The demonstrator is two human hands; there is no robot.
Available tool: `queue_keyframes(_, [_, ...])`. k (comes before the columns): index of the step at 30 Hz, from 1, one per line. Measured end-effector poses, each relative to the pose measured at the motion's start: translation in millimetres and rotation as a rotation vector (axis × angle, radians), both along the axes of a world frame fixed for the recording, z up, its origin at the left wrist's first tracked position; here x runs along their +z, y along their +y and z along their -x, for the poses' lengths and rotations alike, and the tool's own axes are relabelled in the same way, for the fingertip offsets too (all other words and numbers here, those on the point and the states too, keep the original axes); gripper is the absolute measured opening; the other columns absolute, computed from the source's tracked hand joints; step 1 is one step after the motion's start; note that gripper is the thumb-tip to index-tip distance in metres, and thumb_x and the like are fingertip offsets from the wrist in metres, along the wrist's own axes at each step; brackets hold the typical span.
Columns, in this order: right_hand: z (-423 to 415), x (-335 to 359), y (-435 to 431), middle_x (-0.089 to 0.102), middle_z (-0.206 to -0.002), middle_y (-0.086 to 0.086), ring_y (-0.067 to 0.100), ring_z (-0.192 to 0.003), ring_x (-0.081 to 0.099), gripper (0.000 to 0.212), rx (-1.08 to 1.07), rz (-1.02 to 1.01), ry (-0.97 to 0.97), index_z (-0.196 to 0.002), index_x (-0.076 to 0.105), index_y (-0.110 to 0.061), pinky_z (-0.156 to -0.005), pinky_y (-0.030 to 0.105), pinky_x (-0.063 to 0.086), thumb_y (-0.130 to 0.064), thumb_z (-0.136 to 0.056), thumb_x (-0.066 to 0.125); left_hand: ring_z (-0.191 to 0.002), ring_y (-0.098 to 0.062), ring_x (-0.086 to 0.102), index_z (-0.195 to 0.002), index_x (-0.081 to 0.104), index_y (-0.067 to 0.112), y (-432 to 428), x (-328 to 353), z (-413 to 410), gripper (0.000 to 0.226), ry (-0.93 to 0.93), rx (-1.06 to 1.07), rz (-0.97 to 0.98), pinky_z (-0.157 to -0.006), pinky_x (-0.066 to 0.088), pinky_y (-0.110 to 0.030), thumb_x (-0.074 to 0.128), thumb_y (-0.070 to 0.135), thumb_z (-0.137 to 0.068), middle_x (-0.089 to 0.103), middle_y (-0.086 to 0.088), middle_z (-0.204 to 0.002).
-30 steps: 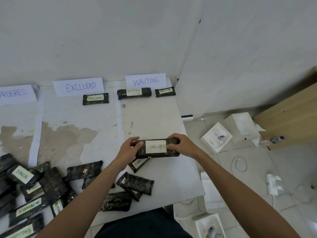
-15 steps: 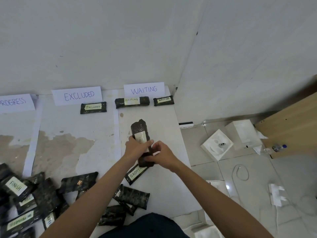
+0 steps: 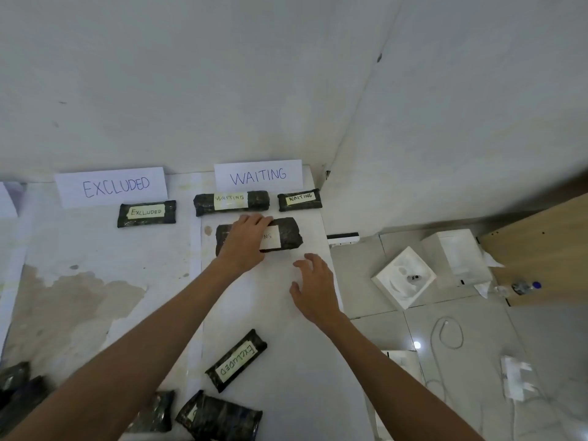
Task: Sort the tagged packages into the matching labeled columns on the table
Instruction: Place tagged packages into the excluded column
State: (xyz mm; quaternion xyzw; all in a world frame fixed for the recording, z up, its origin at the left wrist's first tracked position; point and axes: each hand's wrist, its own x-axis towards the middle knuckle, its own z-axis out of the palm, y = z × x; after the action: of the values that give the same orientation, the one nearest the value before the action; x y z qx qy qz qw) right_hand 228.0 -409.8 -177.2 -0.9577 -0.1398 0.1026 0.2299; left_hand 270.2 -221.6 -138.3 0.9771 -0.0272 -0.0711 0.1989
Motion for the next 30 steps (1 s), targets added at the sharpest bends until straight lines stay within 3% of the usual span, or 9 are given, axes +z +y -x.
queue_keyframes(3, [-4.3,-22.2,4.7,0.049,-0.135,0.018,0.036,-0.129,0.043,0.04,0.045,0.029,-0.088,-0.117,0.051,-0.013,-0.109,0.051,0.035,-0.016,-0.078,0.06,-0.12,-0.028,0.039,-0.14,0.035,0.01,0.5,-10.7,-18.1,0.077,0.018,-0.08,-0.047,-0.102,0.036,-0.039,0.073,0.017,-0.074,0.042,-0.012,-0.133])
queue_keyframes(9, [1.1,-43.3,1.1,0.044,-0.142,0.017,0.033,-0.137,0.032,0.04,0.052,0.026,-0.177,-0.122,0.054,-0.012,-0.115,0.043,0.022,-0.025,-0.085,0.046,-0.121,-0.028,0.039,-0.145,0.026,0.008,0.1,-24.6,-24.8,0.083,0.074,-0.136,-0.05,-0.103,0.038,-0.038,0.072,0.026,-0.078,0.037,-0.012,-0.135])
queue_keyframes(19, [0.6,-44.0,1.6,0.045,-0.141,0.017,0.032,-0.137,0.031,0.038,0.034,-0.074,-0.191,-0.118,0.058,-0.009,-0.114,0.044,0.024,-0.02,-0.083,0.05,-0.141,-0.034,0.02,-0.143,0.033,0.012,1.6,-34.5,-9.2,0.073,-0.123,-0.078,-0.062,-0.115,0.015,-0.046,0.065,0.034,-0.081,0.032,-0.013,-0.15])
queue_keyframes(23, [6.8,-36.1,-0.1,0.053,-0.132,0.015,0.029,-0.133,0.036,0.035,0.038,-0.196,-0.137,-0.114,0.061,-0.008,-0.112,0.042,0.028,-0.008,-0.08,0.055,-0.132,-0.038,0.035,-0.133,0.048,0.008,-0.3,-26.2,16.0,0.056,-0.19,-0.047,-0.013,-0.108,0.029,-0.049,0.065,0.024,-0.081,0.045,-0.017,-0.14])
queue_keyframes(27, [25.9,-16.3,1.5,0.062,-0.114,0.011,0.025,-0.109,0.055,0.032,0.222,-0.25,-0.04,-0.11,0.063,-0.006,-0.093,0.041,0.049,-0.001,-0.08,0.053,-0.125,-0.036,0.043,-0.128,0.053,0.008,2.8,-23.8,58.1,0.05,-0.164,0.013,0.064,-0.101,0.039,-0.048,0.064,0.016,-0.08,0.052,-0.016,-0.132])
queue_keyframes(30, [47.4,-4.7,4.8,0.065,-0.101,0.01,0.026,-0.088,0.06,0.027,0.376,-0.277,-0.025,-0.104,0.065,-0.006,-0.074,0.041,0.054,-0.001,-0.078,0.056,-0.123,-0.035,0.045,-0.127,0.055,0.008,9.0,-25.8,94.3,0.049,-0.123,0.042,0.095,-0.099,0.039,-0.046,0.064,0.013,-0.08,0.052,-0.016,-0.131])
